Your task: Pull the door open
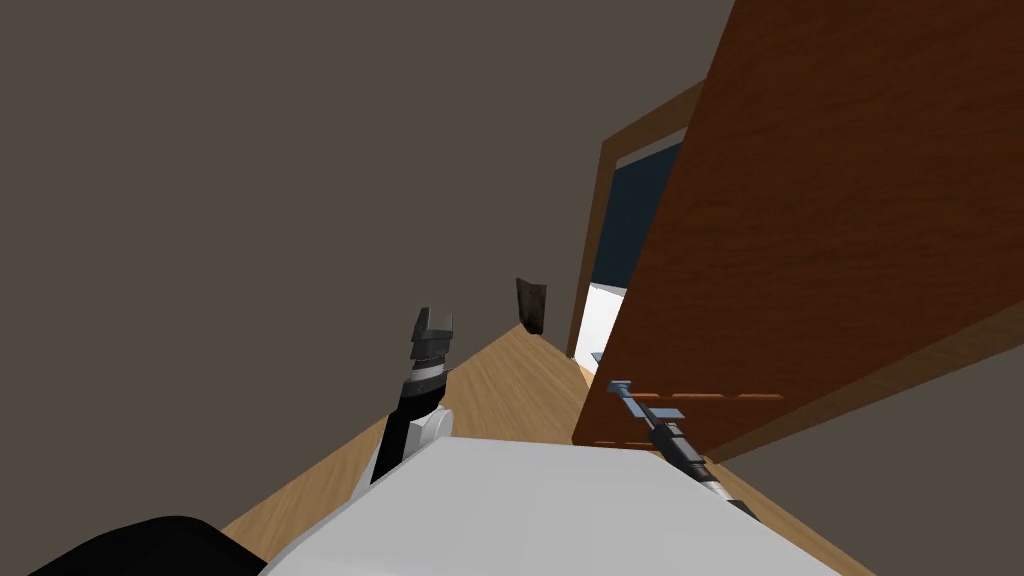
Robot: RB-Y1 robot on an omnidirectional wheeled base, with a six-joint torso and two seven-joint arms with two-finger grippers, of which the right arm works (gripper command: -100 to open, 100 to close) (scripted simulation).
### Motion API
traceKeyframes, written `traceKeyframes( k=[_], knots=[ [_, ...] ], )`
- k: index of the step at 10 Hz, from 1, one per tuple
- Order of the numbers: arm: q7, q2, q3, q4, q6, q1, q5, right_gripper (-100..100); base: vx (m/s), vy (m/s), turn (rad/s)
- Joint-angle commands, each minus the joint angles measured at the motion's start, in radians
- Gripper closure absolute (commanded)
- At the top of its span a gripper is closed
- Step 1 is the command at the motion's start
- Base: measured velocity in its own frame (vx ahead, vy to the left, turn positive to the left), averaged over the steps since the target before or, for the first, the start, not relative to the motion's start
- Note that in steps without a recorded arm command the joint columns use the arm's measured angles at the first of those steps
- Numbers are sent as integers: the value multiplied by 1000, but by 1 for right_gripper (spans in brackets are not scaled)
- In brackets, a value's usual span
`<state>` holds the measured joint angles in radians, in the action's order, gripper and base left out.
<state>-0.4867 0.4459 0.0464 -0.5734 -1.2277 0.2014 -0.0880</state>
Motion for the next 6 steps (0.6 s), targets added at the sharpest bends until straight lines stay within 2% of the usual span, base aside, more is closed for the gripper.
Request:
traceKeyframes(
  k=[1, 4, 6],
  knots=[
    [7, 4, -27, 29, -5, -26, 19, 100, -209, -44, 92],
    [20, 11, -80, 43, 12, -63, 60, 100, -200, -48, 81],
    [30, 16, -118, 52, 24, -90, 89, 100, -215, -85, 98]
  ],
)
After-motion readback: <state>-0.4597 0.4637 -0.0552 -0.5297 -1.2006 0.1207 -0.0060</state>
